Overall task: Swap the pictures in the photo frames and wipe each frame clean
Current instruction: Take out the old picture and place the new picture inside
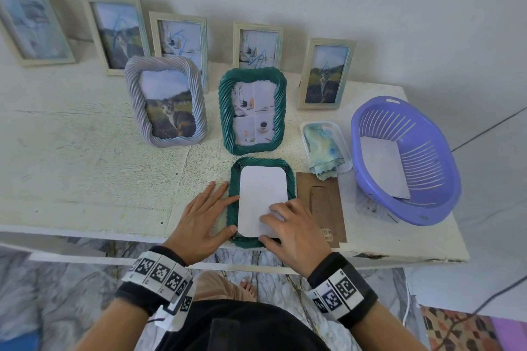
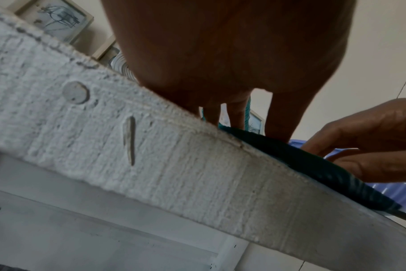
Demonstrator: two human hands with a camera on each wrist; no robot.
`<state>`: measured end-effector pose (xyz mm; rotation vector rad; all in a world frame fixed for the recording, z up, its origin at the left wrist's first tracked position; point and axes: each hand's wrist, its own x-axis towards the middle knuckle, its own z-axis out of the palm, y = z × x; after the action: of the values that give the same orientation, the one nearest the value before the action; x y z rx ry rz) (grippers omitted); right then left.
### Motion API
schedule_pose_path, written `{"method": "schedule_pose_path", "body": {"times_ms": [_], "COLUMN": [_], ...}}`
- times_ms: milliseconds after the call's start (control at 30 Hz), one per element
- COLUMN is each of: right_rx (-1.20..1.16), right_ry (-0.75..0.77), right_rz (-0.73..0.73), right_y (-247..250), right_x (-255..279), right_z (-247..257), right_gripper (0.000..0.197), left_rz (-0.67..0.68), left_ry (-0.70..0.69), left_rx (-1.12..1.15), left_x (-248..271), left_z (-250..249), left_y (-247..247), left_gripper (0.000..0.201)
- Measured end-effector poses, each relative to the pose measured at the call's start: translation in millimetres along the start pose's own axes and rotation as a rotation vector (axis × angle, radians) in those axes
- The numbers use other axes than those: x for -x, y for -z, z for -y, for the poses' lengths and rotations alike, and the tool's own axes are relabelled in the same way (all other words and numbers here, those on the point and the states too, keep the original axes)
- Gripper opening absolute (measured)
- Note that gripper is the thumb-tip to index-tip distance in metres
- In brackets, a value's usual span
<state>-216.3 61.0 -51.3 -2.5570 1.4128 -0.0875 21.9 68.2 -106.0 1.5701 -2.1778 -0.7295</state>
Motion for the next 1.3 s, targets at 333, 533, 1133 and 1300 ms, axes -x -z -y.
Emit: {"method": "schedule_pose_path", "body": {"times_ms": [333, 533, 1133, 1300], "right_rx": [-0.136, -0.209, -1.046, -1.171], "right_ry": [-0.026, -0.098, -0.735, -0.929], "right_rz": [-0.039, -0.157, -0.559, -0.606], "right_y": [4.7, 10.2, 39.7, 24.3], "right_x": [4.8, 9.3, 104.7, 147.2], "right_z": [11.0, 13.1, -55.6, -64.1], "right_gripper": [0.029, 0.043, 0.058, 0.039], "left_rz": [-0.039, -0.047, -0.025, -0.064], "left_ry": [0.051, 0.073, 0.071, -0.063], "left_rx": [-0.042, -0.080, -0.012, 0.025], "left_x": [-0.4, -0.9, -7.0, -49.2], "left_z": [-4.5, -5.9, -11.2, -58.4], "left_y": [-3.9, -5.7, 12.9, 34.6], "left_gripper": [0.064, 0.066, 0.073, 0.059]}}
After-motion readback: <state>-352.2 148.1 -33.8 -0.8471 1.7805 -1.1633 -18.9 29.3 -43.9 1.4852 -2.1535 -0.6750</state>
